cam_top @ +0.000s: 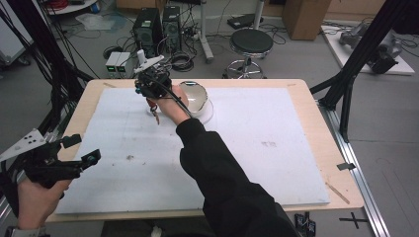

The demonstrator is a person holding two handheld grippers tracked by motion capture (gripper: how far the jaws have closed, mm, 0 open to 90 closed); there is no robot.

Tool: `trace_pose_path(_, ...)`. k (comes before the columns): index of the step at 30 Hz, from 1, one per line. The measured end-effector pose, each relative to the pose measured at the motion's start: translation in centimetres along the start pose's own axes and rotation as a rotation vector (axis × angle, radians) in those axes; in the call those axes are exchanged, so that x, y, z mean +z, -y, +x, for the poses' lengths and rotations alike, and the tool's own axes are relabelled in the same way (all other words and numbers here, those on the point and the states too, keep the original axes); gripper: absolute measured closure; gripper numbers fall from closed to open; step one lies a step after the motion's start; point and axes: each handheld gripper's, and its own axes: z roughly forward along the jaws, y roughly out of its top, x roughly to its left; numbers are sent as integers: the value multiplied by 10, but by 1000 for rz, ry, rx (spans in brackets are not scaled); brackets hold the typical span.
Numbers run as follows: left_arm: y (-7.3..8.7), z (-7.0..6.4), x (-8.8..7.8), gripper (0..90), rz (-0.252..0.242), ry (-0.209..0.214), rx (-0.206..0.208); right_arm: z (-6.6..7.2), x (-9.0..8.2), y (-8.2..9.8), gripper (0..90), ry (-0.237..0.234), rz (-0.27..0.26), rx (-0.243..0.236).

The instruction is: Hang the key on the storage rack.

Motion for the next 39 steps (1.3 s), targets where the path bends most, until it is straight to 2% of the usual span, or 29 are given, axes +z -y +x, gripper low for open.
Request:
trace_pose_path(7, 3, 1, 1, 17, 9, -6, -9, -2, 1, 2, 842, 3, 13, -9)
trace_pose_path(11, 4, 1, 3, 17, 23, -6, -6, 1, 2, 2, 841, 14, 20, -54)
trace_pose_path(19, 5, 0, 5, 17, 29, -1, -4, -1, 2, 2, 828, -2, 9, -43)
trace_pose_path(22, 7, 1, 7, 17, 37, -3, -5, -2, -1, 1, 691, -17, -31, -45)
trace_pose_path(25, 7, 1, 8, 17, 36, -4, -11, -1, -4, 0, 607, -29, -48, -29)
trace_pose_path(29, 4, 0, 8, 17, 30, 0, 0, -3, -8, -1, 381, -45, -80, 3)
trace_pose_path(31, 3, 0, 9, 17, 28, 1, 6, -6, -13, -2, 220, -81, -116, 25)
trace_pose_path(33, 1, 1, 10, 17, 28, 1, 10, -9, -18, -1, 112, -162, -143, 28)
trace_pose_path(35, 1, 2, 12, 17, 24, 10, 19, -9, -21, 0, 112, -203, -144, 15)
trace_pose_path(39, -4, 5, 16, 17, 15, 18, 21, -11, -30, 2, 112, -228, -138, 15)
